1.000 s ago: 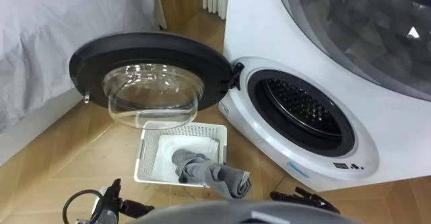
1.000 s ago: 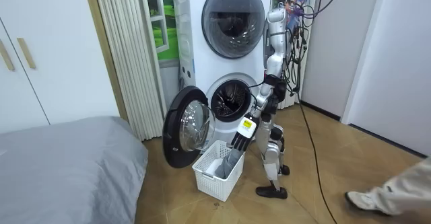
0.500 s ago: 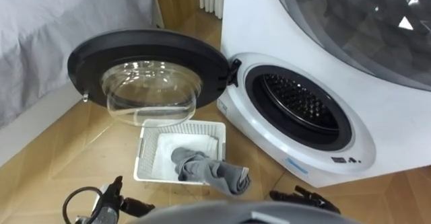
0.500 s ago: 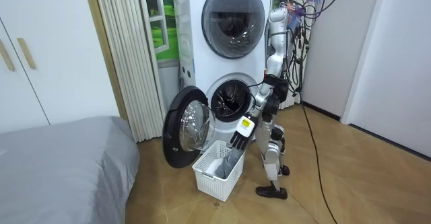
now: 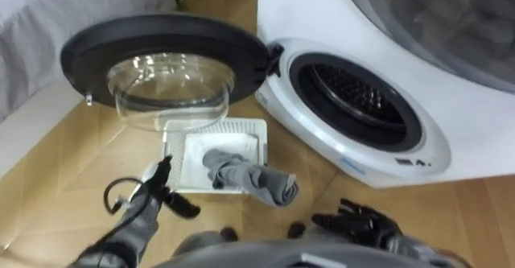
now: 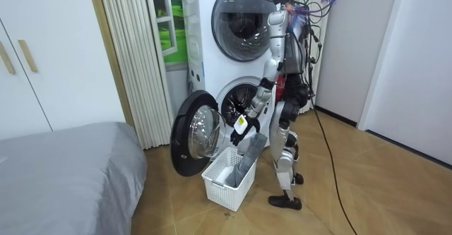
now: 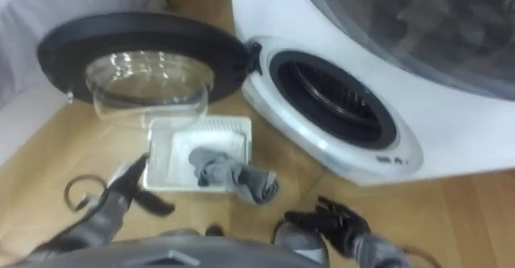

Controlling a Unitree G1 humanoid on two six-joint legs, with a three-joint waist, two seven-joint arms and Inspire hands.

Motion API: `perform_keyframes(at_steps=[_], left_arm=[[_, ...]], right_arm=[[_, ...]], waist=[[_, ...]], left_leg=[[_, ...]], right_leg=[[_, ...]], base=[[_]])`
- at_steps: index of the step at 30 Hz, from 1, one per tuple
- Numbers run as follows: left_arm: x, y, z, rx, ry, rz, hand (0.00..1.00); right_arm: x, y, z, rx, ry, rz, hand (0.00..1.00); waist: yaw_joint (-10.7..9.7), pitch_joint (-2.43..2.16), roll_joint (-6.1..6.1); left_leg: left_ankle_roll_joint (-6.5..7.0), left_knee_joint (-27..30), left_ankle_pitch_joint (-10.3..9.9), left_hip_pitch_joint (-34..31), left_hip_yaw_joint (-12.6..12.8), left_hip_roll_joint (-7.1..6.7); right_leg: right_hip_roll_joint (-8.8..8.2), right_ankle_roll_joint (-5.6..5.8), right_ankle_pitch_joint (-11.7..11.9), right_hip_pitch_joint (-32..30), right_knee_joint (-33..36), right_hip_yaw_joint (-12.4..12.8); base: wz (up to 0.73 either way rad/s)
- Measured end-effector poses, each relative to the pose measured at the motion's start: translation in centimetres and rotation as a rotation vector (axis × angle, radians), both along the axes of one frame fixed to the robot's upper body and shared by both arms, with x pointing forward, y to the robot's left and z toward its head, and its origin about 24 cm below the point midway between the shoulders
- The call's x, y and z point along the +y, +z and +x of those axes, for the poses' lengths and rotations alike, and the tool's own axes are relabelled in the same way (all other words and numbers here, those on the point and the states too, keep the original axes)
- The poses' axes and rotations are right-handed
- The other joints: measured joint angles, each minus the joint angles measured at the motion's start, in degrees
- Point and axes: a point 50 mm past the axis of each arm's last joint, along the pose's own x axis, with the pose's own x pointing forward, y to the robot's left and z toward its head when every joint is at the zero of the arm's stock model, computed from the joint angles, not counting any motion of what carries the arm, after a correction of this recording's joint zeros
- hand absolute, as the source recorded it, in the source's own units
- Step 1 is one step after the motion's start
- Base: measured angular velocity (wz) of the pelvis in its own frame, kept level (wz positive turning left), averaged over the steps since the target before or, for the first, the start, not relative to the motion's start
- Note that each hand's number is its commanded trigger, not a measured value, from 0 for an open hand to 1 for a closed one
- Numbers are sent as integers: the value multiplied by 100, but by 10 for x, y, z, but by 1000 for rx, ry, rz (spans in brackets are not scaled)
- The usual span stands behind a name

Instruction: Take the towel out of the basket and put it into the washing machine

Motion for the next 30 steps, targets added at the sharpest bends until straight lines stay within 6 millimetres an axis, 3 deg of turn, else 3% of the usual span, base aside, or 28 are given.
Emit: perform_keyframes(at_steps=[4,7,9,11,14,19,25,30], left_arm=[[-9,8,23,-42,-29,6,0],[-16,15,39,-81,-40,0,0],[-25,19,48,-110,-61,-8,0],[-33,27,63,-145,-82,-15,0],[-41,39,80,-204,-113,1,0],[-47,49,95,-259,-160,37,0],[-53,62,109,-350,-211,105,0],[-62,78,124,-442,-270,138,0]], right_arm=[[6,7,27,-68,52,-43,0],[16,13,48,-114,104,-66,0],[22,15,57,-133,135,-85,0],[32,21,72,-173,183,-103,0],[41,28,88,-227,236,-121,0],[48,36,103,-271,290,-142,0],[55,46,119,-340,311,-158,0],[59,57,135,-415,316,-164,0]], waist=[[11,87,-37],[4,182,-81],[-4,204,-66],[6,273,-10],[14,329,11],[-9,362,-8],[-143,373,-2],[-146,406,47]], left_leg=[[1,324,-1,-614,1,-1],[5,658,-5,-1152,-38,4],[23,926,-17,-1541,-50,16],[83,1224,-63,-1961,-47,79],[113,1436,-98,-2393,-44,111],[124,1717,-105,-2890,-44,122],[111,2411,-213,-3746,-78,264],[112,3142,-464,-4459,-98,404]], right_leg=[[-34,-22,-13,-805,561,125],[-52,-30,-15,-1343,811,210],[-65,-59,-27,-1656,945,229],[-36,-123,-30,-1963,1030,223],[-15,-143,-18,-2418,1268,278],[-24,-181,-27,-2971,1641,361],[36,-257,-78,-3781,2184,393],[122,-309,-188,-4473,2761,419]], base=[[-17],[-12],[2],[0],[0],[-2],[-3],[-14]])
